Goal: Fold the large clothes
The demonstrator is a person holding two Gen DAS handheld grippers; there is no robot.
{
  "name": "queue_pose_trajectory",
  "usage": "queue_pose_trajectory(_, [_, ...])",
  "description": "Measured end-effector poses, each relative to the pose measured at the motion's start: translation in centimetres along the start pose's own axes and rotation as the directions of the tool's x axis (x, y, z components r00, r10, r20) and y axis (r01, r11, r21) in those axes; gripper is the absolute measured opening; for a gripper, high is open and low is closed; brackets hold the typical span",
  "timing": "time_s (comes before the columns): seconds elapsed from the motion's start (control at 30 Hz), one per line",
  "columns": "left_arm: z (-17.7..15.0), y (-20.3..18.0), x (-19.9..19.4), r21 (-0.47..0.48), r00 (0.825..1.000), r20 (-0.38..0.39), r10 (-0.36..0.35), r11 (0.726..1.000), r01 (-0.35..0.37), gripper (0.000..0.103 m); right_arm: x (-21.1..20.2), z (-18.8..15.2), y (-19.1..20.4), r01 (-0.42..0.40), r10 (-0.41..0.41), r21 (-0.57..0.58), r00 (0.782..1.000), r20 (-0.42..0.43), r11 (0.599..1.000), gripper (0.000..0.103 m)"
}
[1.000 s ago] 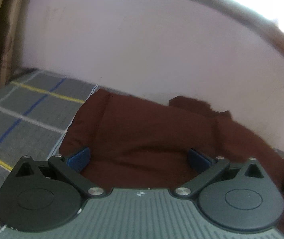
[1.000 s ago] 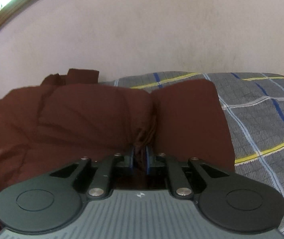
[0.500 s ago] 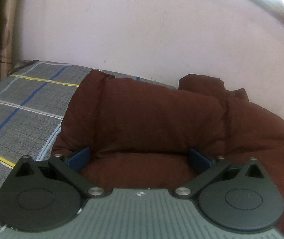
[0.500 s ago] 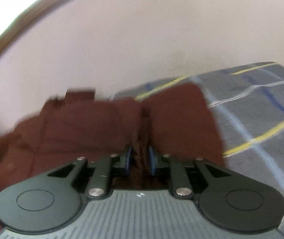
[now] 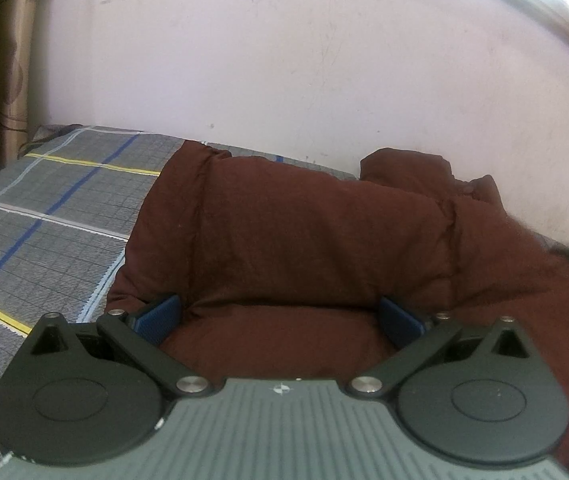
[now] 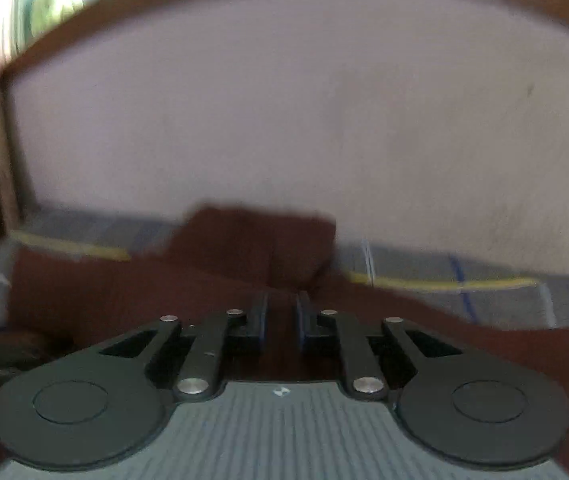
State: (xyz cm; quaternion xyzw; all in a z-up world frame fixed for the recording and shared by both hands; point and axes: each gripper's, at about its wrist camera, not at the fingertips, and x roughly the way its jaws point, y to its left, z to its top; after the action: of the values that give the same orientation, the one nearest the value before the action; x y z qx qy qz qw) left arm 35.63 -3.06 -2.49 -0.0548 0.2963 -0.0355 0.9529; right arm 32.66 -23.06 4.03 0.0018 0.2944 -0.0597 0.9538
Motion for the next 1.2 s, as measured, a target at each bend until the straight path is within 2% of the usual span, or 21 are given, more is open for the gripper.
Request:
queue_pose_trajectory(0.13, [0.8, 0.2, -0.9, 0.017, 1.0, -0.014, -0.003, 1.0, 0.003, 0.102, 2.4, -1.8, 0.0, 0.035, -0.038, -0.054, 0.998, -0.059, 0.998, 0.011])
queue_pose_trajectory(0.2, [1.8, 0.1, -2.0, 0.032, 1.0, -0.009, -0.008, 0.999, 0.009, 0.094, 2.7, -2.7, 0.0, 0.038, -0.044, -0.076, 0.996, -0.077, 0.996, 0.01])
queue_pose_trajectory(0.3, [3.8, -0.3, -2.7, 0.015, 0.999, 0.014, -0.049, 0.999, 0.049, 0.096, 2.9, -3.4, 0.0, 0.039, -0.046, -0.091, 0.996, -0.076, 0.995, 0.01])
queue_pose_trajectory(0.37, [4.8, -1.0, -1.7, 0.018, 0.999, 0.012, -0.051, 0.999, 0.051, 0.097, 3.0, -3.5, -0.1, 0.033, -0.039, -0.081, 0.996, -0.074, 0.996, 0.01])
queue_pose_trajectory(0.53, [5.6, -1.4, 3.0, 0.02, 1.0, -0.018, 0.006, 1.0, -0.005, 0.098, 3.5, -3.4, -1.2, -0.004, 0.001, -0.038, 0.997, -0.075, 0.999, 0.01])
queue_pose_trajectory(0.73, [4.0, -0.7, 4.0, 0.042, 0.998, 0.028, 0.059, 0.997, -0.06, 0.103, 3.1, -3.5, -5.5, -0.099, 0.106, 0.095, 0.991, -0.078, 0.991, 0.006])
queue_pose_trajectory(0.83, [3.9, 0.4, 4.7, 0.0, 0.999, 0.008, 0.049, 0.999, -0.049, 0.103, 2.3, -4.3, -8.1, -0.114, 0.128, 0.189, 0.99, -0.06, 0.975, 0.001])
queue_pose_trajectory(0.97, [3.6, 0.8, 5.0, -0.008, 0.999, 0.005, 0.048, 0.999, -0.048, 0.103, 1.2, -5.5, -11.4, -0.126, 0.145, 0.291, 0.989, -0.043, 0.948, 0.0])
queue_pose_trajectory(1.1, [3.4, 0.7, 5.1, 0.007, 0.998, 0.004, 0.057, 0.998, -0.057, 0.103, 0.0, -6.5, -11.8, -0.122, 0.134, 0.277, 0.991, -0.025, 0.953, 0.0])
queue_pose_trajectory(1.2, [3.3, 0.6, 5.3, 0.013, 0.998, 0.001, 0.069, 0.998, -0.069, 0.103, 0.5, -6.9, -11.0, -0.088, 0.093, 0.233, 0.996, -0.011, 0.969, 0.0])
